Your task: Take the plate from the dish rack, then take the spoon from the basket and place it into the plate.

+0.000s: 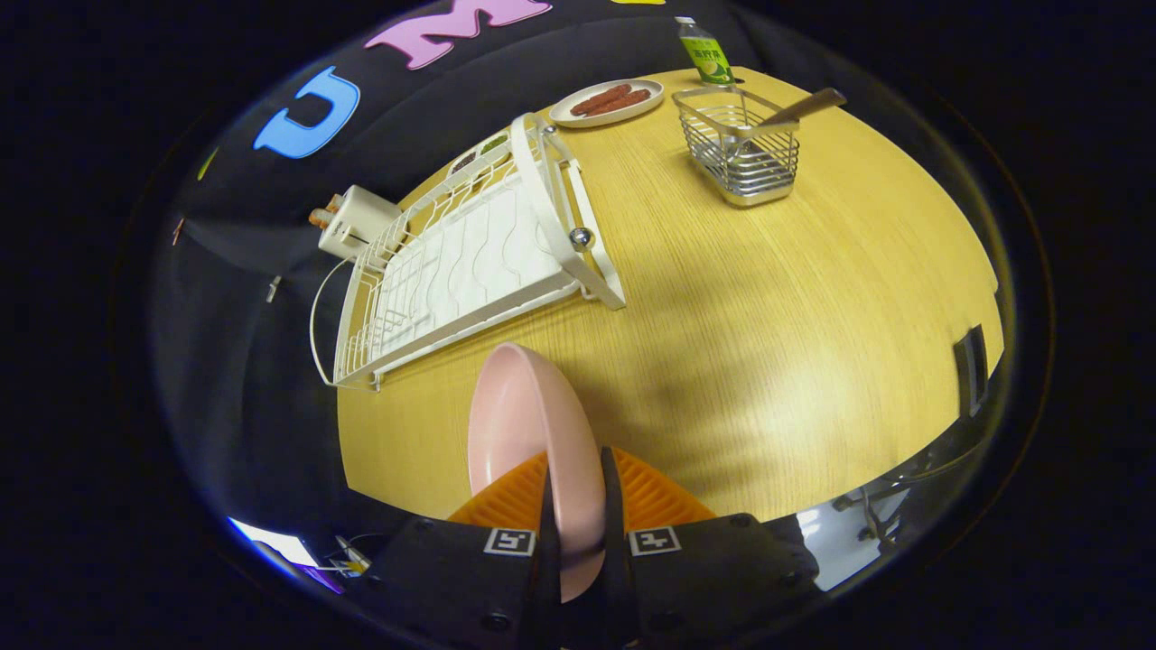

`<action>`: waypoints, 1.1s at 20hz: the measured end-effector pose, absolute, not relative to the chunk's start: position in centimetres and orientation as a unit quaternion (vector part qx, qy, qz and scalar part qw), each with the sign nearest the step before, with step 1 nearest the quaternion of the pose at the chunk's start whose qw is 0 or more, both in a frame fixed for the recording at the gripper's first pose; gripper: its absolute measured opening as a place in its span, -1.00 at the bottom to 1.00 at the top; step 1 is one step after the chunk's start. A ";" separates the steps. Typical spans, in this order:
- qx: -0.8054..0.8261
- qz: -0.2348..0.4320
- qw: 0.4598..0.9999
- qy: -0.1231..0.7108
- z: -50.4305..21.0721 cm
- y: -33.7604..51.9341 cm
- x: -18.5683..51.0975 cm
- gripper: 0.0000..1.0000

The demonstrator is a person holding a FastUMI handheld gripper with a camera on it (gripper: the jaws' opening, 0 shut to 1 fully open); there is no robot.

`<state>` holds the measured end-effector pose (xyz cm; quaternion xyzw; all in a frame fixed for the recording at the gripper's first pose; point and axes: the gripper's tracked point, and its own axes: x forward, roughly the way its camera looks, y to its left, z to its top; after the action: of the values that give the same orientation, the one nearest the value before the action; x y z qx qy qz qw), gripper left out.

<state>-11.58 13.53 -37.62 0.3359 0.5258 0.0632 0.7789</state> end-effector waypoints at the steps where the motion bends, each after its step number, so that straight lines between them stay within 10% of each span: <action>1: 0.346 0.064 0.777 0.523 -37.9 13.8 -11.3 -0.55; 17: 0.259 0.058 0.806 0.529 -40.7 15.4 -9.3 -0.11; 22: 0.243 0.085 0.834 0.488 -38.9 15.1 -8.3 0.44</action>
<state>-8.30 15.11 -38.93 0.2428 0.4882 0.0851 0.8339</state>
